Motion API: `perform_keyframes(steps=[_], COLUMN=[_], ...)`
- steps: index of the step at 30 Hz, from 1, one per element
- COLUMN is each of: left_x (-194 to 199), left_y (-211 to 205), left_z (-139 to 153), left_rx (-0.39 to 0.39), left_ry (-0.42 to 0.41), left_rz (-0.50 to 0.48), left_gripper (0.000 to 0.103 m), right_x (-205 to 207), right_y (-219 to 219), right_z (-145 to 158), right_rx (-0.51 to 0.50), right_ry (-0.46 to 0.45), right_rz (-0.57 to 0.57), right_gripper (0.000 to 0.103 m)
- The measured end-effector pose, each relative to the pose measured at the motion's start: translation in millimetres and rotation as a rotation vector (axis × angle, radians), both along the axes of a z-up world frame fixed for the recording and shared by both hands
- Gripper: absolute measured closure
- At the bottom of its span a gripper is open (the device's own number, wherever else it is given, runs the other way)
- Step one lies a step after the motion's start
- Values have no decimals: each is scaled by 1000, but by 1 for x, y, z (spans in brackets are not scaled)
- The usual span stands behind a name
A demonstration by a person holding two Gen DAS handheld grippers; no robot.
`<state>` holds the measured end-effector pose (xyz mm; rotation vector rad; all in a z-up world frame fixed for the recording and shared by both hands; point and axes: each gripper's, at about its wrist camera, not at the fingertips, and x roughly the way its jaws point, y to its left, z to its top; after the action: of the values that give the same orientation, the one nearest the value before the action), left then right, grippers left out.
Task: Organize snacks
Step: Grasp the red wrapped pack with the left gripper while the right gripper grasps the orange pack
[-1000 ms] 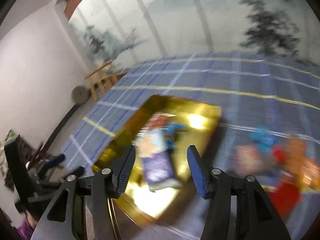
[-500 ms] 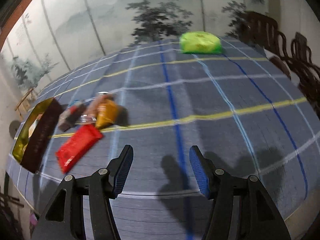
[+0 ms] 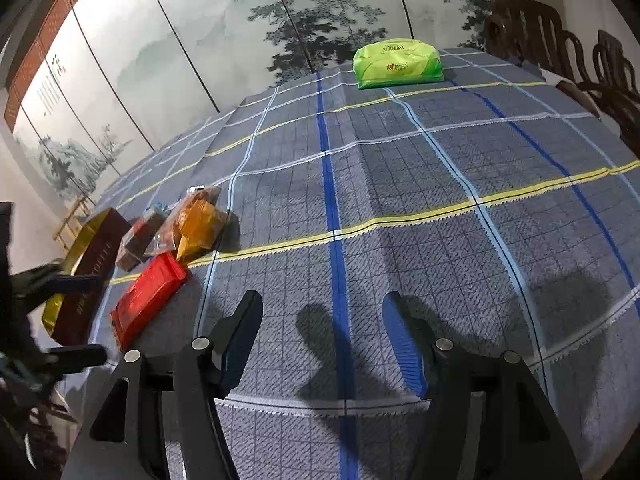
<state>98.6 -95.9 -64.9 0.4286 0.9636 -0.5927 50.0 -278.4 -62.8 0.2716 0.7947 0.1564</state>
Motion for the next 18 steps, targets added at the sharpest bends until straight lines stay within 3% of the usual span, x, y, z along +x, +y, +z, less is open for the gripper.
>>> perform_keyframes(steps=[3, 4, 6, 8, 9, 12, 18], left_x=[14, 18, 24, 25, 24, 18, -20], left_y=[0, 1, 6, 3, 3, 6, 39], left_z=[-14, -18, -18, -18, -17, -12, 14], left_rx=[25, 29, -24, -26, -31, -66, -294], left_ry=[24, 30, 38, 21, 16, 48, 89], left_rz=[22, 28, 43, 51, 53, 108, 277], left_gripper=[35, 35, 39, 49, 62, 64, 64], right_x=[2, 3, 5, 6, 7, 8, 9], right_y=[-4, -4, -5, -7, -7, -6, -5], right_z=[-1, -1, -1, -1, -1, -2, 4], right_rx=[24, 29, 38, 53, 59, 62, 75], right_ry=[-4, -5, -9, -13, -15, -22, -18], right_rz=[6, 10, 17, 21, 22, 26, 64], right_gripper=[38, 37, 36, 34, 33, 31, 31])
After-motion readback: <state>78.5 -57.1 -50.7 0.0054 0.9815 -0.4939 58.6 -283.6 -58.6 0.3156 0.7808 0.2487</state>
